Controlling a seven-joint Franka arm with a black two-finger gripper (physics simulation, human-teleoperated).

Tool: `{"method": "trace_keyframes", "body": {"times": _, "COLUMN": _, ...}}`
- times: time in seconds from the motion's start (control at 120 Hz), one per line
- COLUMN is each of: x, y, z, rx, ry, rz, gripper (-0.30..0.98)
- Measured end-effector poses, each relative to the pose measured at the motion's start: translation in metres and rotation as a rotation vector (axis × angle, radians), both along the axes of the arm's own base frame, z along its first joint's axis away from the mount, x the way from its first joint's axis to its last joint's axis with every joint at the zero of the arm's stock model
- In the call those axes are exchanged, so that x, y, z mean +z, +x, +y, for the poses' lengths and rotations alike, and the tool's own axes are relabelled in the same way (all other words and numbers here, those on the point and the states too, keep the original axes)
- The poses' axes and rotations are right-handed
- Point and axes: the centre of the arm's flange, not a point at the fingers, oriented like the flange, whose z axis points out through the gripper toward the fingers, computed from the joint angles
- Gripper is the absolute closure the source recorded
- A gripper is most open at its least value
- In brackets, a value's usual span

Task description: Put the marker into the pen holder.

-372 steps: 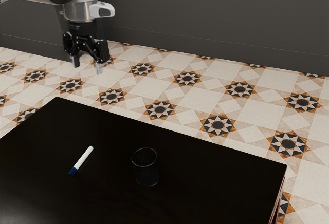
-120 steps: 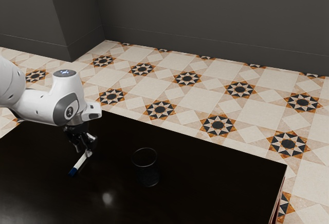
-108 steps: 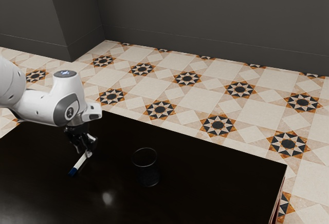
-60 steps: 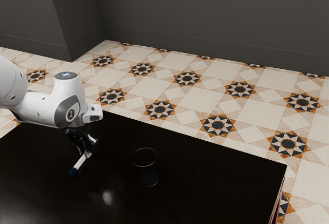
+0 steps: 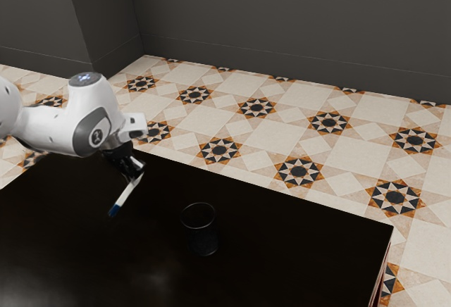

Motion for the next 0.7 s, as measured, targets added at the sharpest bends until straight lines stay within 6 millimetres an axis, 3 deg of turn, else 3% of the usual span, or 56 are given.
{"method": "trace_keyframes", "body": {"times": 0.15, "x": 0.092, "y": 0.012, "z": -0.072, "rx": -0.105, "ry": -0.038, "rz": -0.218, "gripper": 0.76}}
{"method": "trace_keyframes", "body": {"times": 0.242, "x": 0.120, "y": 0.011, "z": -0.121, "rx": -0.171, "ry": -0.063, "rz": -0.319, "gripper": 0.77}}
{"method": "trace_keyframes", "body": {"times": 0.342, "x": 0.127, "y": 0.011, "z": -0.165, "rx": -0.227, "ry": -0.091, "rz": -0.397, "gripper": 0.77}}
{"method": "trace_keyframes", "body": {"times": 0.467, "x": 0.120, "y": 0.010, "z": -0.189, "rx": -0.246, "ry": -0.116, "rz": -0.452, "gripper": 0.77}}
{"method": "trace_keyframes", "body": {"times": 0.6, "x": 0.116, "y": -0.004, "z": -0.196, "rx": -0.247, "ry": -0.129, "rz": -0.486, "gripper": 0.77}}
{"method": "trace_keyframes", "body": {"times": 0.7, "x": 0.116, "y": -0.020, "z": -0.177, "rx": -0.211, "ry": -0.123, "rz": -0.500, "gripper": 0.77}}
